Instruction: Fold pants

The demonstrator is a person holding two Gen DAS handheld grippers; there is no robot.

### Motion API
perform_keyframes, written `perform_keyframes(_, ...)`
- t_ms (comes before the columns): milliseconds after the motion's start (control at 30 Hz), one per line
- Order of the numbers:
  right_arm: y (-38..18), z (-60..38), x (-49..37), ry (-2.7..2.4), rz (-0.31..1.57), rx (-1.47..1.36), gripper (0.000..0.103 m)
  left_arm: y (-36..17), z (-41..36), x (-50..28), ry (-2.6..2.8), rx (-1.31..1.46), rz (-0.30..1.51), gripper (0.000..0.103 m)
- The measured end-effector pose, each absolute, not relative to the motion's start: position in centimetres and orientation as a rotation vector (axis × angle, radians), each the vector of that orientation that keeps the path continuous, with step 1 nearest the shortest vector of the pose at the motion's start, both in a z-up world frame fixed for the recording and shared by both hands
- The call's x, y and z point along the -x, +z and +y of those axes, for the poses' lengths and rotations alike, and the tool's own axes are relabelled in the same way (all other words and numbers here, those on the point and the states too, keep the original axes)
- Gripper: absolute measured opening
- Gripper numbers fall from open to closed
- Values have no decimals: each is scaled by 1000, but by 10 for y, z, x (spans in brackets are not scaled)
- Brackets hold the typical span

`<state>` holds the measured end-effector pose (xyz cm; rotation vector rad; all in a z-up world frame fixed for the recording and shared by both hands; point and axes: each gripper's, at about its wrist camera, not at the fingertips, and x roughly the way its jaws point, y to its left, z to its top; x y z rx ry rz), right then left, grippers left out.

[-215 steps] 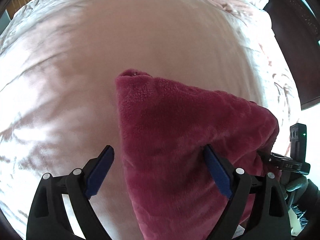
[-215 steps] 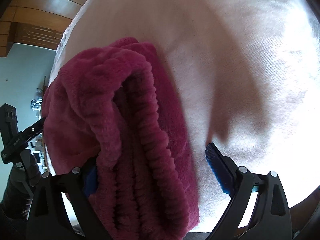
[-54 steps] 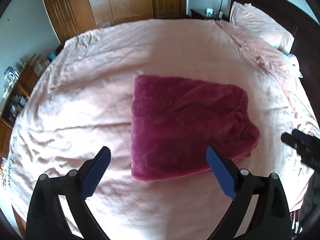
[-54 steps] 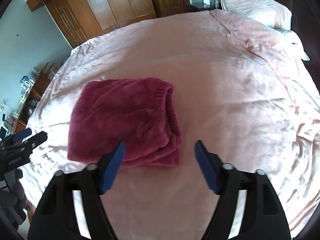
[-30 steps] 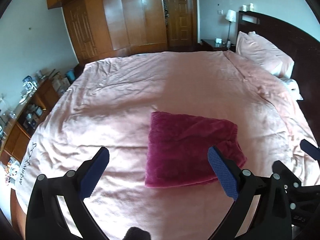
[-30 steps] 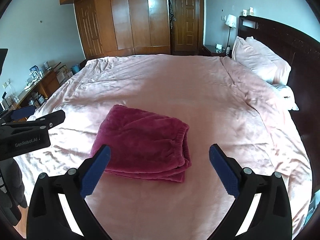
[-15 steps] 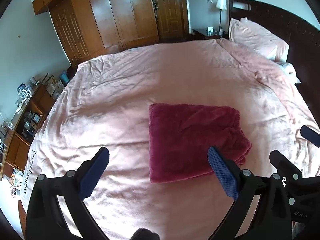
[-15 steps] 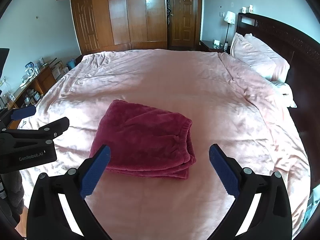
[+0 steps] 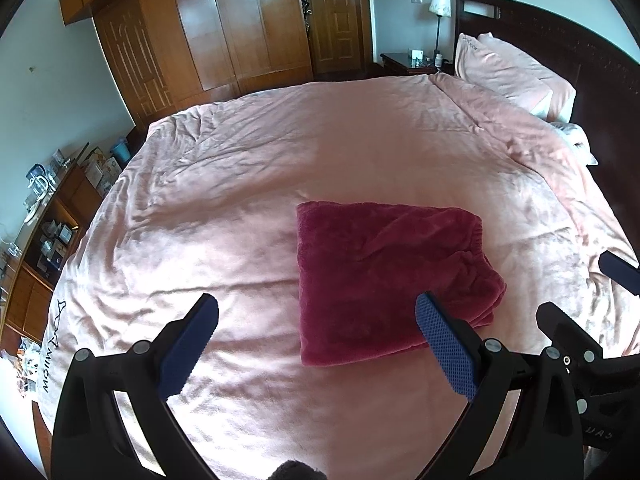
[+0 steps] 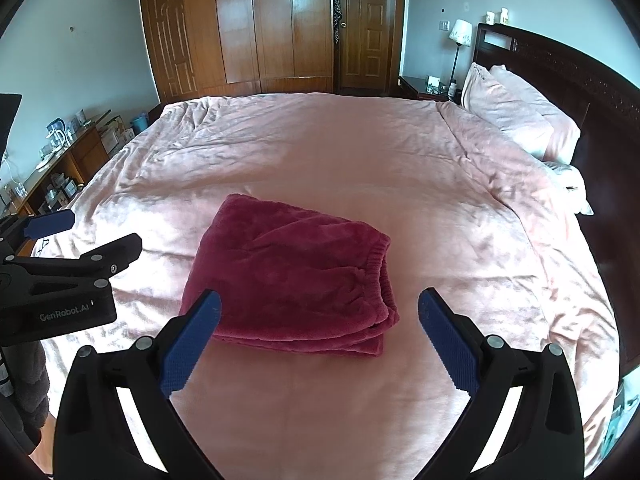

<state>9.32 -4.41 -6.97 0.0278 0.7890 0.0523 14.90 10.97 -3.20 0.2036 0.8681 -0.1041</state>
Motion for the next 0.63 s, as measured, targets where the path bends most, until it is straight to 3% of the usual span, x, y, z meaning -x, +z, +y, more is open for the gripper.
perform_keyframes(633, -85, -42, -104, 51, 823, -30, 100, -48, 119, -158, -120, -202, 875, 98)
